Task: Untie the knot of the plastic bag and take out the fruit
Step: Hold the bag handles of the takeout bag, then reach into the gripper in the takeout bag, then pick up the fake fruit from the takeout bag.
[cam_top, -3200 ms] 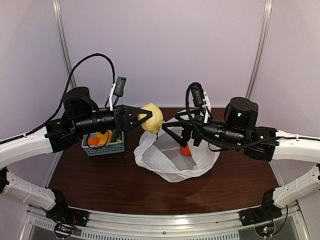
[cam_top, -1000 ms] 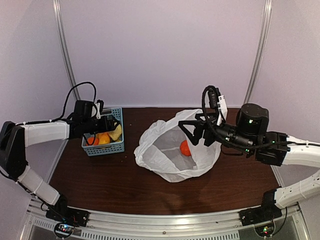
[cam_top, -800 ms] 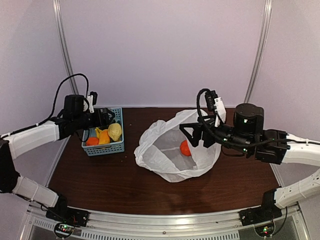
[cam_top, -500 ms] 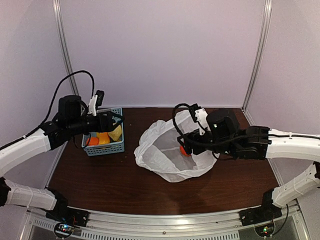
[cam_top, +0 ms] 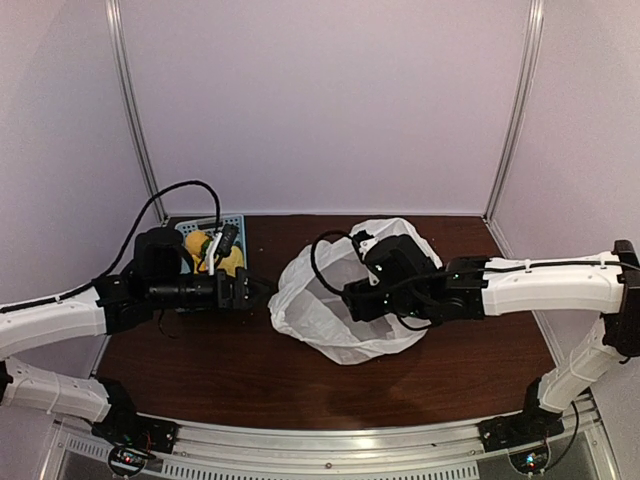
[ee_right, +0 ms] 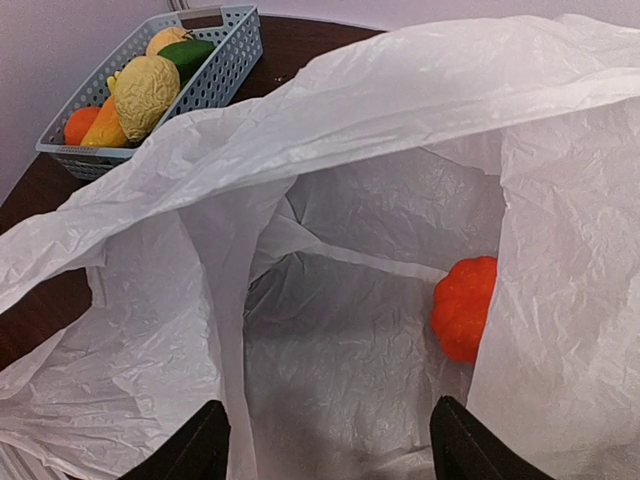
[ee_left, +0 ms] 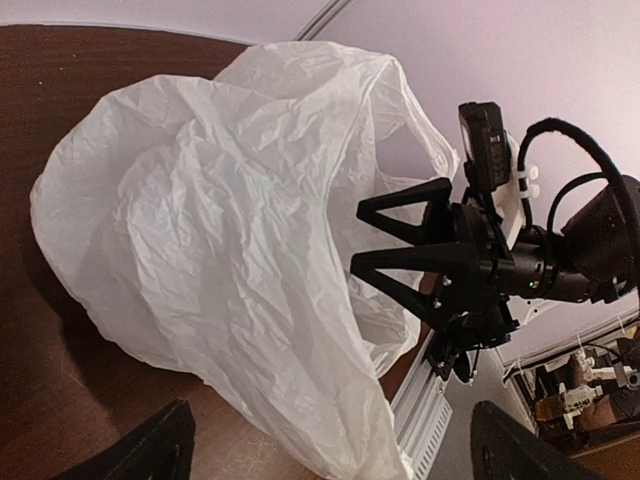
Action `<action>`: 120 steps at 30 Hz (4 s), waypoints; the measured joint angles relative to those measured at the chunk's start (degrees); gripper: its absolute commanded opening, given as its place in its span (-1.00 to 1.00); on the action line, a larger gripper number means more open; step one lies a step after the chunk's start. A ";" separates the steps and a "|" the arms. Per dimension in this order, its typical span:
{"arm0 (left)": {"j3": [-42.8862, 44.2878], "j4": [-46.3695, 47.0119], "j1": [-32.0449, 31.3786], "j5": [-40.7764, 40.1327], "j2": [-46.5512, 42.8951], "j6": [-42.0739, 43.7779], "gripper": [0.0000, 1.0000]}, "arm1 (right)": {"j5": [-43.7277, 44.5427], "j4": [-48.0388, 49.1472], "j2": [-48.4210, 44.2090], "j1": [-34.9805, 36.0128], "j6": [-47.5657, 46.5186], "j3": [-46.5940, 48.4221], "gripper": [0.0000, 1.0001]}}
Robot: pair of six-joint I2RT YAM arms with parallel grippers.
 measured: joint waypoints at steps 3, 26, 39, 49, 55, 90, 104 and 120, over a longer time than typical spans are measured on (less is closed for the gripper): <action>0.00 2.12 -2.08 0.48 2.03 -0.92 0.94 | -0.33 2.16 0.09 0.00 0.70 -0.98 0.34; 1.05 7.34 -5.01 0.87 10.69 -2.93 -1.00 | -4.07 5.09 6.67 -0.94 3.45 -4.61 -0.02; 1.81 6.47 -5.01 0.59 8.11 -2.67 -1.00 | -2.21 4.07 17.05 -6.99 3.17 3.56 0.11; 2.03 4.09 -5.01 -0.90 5.33 -2.49 -1.00 | -1.11 6.36 18.93 -10.43 1.88 3.56 0.53; 2.03 4.02 -5.01 -0.37 6.21 -2.51 -1.00 | 1.40 7.78 20.31 -13.00 1.81 3.72 0.89; 1.79 6.23 -5.01 8.59 7.43 -2.86 -1.00 | 3.48 25.35 34.03 -17.92 3.15 12.57 0.08; 1.64 5.95 -5.01 7.04 10.71 -2.89 -1.00 | -17.88 41.83 8.63 -18.23 -3.21 -13.46 0.00; 2.58 6.08 -5.01 5.53 14.58 -2.73 -1.00 | -30.77 39.80 -10.25 -14.36 -2.62 -23.19 0.03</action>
